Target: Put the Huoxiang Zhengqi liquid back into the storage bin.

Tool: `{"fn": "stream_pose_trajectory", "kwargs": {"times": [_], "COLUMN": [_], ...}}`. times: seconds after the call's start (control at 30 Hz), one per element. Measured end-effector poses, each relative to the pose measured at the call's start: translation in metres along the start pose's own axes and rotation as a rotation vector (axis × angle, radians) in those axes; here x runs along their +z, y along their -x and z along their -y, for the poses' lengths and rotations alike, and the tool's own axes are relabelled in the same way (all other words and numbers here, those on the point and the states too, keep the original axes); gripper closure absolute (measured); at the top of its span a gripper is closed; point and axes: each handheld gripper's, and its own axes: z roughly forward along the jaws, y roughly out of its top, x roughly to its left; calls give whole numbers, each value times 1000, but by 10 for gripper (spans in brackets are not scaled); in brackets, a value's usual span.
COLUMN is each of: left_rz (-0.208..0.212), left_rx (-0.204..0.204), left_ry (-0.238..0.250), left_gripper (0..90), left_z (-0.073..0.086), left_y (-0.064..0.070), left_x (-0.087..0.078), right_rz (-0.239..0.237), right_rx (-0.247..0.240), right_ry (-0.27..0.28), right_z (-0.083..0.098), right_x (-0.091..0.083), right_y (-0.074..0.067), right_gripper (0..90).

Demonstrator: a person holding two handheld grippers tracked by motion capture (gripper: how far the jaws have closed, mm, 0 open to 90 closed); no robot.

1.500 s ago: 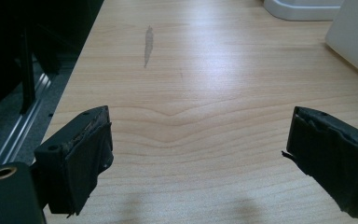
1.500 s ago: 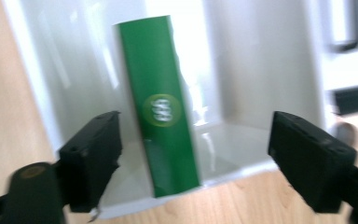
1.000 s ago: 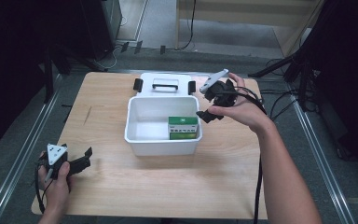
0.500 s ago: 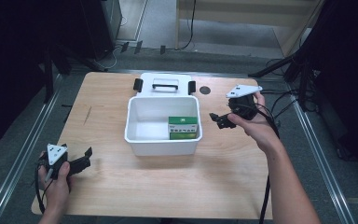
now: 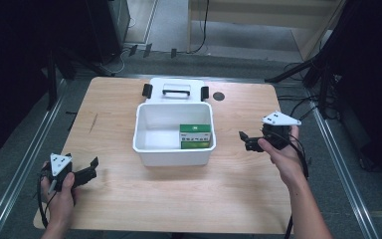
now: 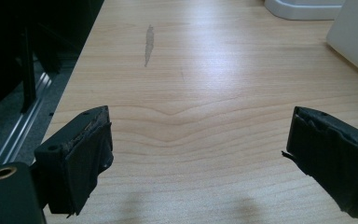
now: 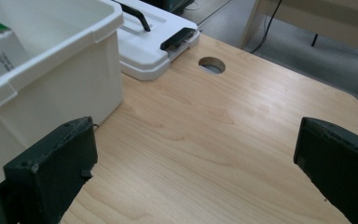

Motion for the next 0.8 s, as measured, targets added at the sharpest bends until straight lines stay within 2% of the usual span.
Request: {"fn": "stream_pose_trajectory", "kwargs": {"times": [0.07, 0.17, 0.23, 0.33, 0.4, 0.6, 0.8], "left_rz": [-1, -1, -2, -2, -4, -5, -5], "left_rx": [-2, -3, -3, -3, -4, -1, 0], "left_ry": [0, 2, 2, 2, 2, 0, 0], "left_gripper": [71, 70, 70, 70, 70, 71, 71], "left_z": [0, 0, 0, 0, 0, 0, 0], "left_y": [0, 0, 0, 0, 0, 0, 0], "left_x": [0, 0, 0, 0, 0, 0, 0], "right_rz": [5, 44, 76, 117, 123, 160, 179], "right_rx": [17, 57, 107, 150, 187, 232, 276], "right_ry": [12, 39, 71, 102, 118, 123, 95], "right_z": [9, 25, 39, 56, 70, 106, 143], "right_x": [-3, -10, -15, -23, -29, -45, -56], "right_y": [2, 5, 9, 14, 19, 26, 29], "right_gripper": [0, 0, 0, 0, 0, 0, 0]}}
